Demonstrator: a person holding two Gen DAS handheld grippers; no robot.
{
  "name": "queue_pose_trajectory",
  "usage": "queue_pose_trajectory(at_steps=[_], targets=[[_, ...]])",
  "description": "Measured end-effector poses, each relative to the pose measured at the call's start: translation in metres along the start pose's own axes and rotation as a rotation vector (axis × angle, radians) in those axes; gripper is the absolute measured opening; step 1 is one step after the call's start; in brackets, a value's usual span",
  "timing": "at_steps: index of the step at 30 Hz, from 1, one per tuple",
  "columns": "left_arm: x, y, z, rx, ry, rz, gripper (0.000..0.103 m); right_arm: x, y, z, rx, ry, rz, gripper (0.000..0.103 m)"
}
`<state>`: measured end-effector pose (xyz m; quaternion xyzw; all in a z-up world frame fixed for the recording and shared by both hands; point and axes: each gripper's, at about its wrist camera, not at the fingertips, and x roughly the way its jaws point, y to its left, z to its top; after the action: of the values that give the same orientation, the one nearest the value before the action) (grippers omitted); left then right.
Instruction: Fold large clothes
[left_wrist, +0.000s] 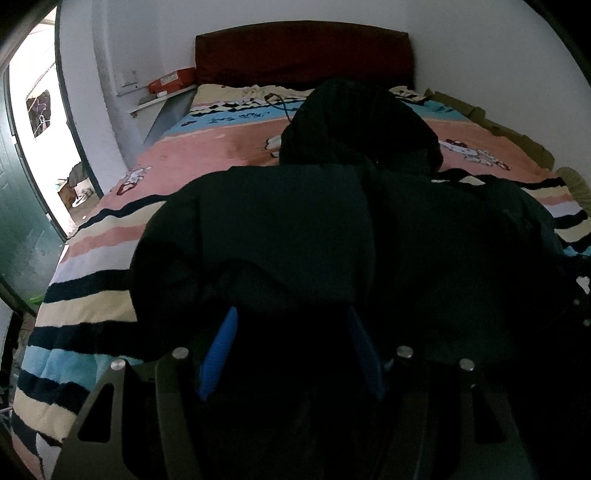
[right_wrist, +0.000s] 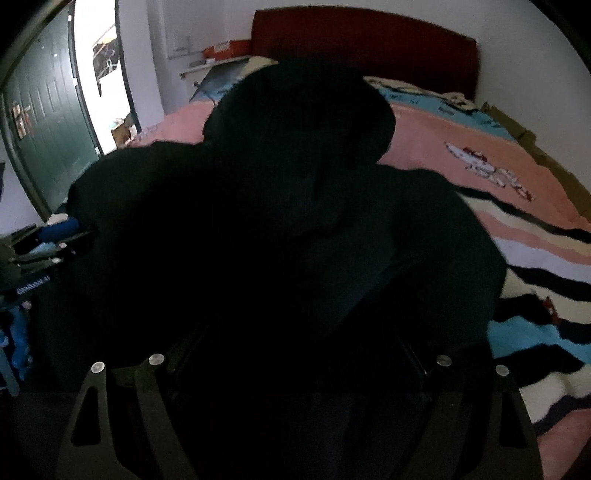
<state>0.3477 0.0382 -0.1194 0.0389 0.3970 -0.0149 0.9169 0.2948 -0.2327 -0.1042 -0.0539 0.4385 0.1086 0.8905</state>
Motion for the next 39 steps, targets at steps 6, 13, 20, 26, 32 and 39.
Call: queue_pose_trajectory(at_steps=[6,13,20,26,32,39], targets=[[-0.016,0.007,0.009,-0.019,-0.042,0.001,0.060,-0.025,0.002,0.013,-0.010,-0.079,-0.004,0.085],[0.002,0.009,0.021,-0.034,-0.037,0.025,0.060,-0.004,0.013,0.026,-0.038,-0.079,0.005,0.085],[0.025,0.003,0.013,-0.004,-0.015,0.049,0.061,0.029,0.009,0.018,-0.020,-0.014,0.018,0.086],[0.027,0.004,0.011,0.000,-0.009,0.050,0.061,0.031,0.009,0.016,-0.018,-0.008,0.023,0.087],[0.029,0.005,0.010,0.000,-0.003,0.047,0.061,0.014,0.005,0.015,-0.010,-0.045,0.015,0.087],[0.031,0.005,0.009,0.001,0.004,0.043,0.061,0.022,-0.019,0.006,0.061,-0.001,0.001,0.087]])
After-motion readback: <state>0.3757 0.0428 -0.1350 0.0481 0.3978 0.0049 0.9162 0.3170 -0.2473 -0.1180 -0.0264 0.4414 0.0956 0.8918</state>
